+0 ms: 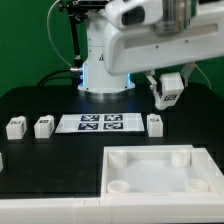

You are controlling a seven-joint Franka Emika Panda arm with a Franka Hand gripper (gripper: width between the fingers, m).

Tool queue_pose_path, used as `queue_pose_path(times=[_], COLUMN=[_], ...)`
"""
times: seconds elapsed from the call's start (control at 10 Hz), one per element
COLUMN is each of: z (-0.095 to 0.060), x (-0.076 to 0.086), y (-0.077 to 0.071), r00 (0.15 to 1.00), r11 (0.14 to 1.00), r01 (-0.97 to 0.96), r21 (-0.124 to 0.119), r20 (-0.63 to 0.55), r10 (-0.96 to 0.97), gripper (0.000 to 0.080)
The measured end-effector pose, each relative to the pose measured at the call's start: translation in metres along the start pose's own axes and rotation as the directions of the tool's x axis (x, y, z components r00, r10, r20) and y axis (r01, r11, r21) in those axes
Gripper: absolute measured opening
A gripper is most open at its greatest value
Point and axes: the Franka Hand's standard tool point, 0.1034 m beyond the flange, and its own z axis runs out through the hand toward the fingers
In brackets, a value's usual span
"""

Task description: Assemble one leg

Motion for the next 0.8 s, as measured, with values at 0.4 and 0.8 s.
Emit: queue_pose_path(times=[0.4,0.8], z=[-0.009,-0.006], x=[0.025,0.039], y=[0.001,0.009], r00=[0.900,0.772], r11=[0.999,0.997], r01=[0.019,0.017], r21=[-0.051,-0.081], r20=[-0.435,-0.632], r10=[-0.039,-0.065], gripper=[0.0294,0.0294])
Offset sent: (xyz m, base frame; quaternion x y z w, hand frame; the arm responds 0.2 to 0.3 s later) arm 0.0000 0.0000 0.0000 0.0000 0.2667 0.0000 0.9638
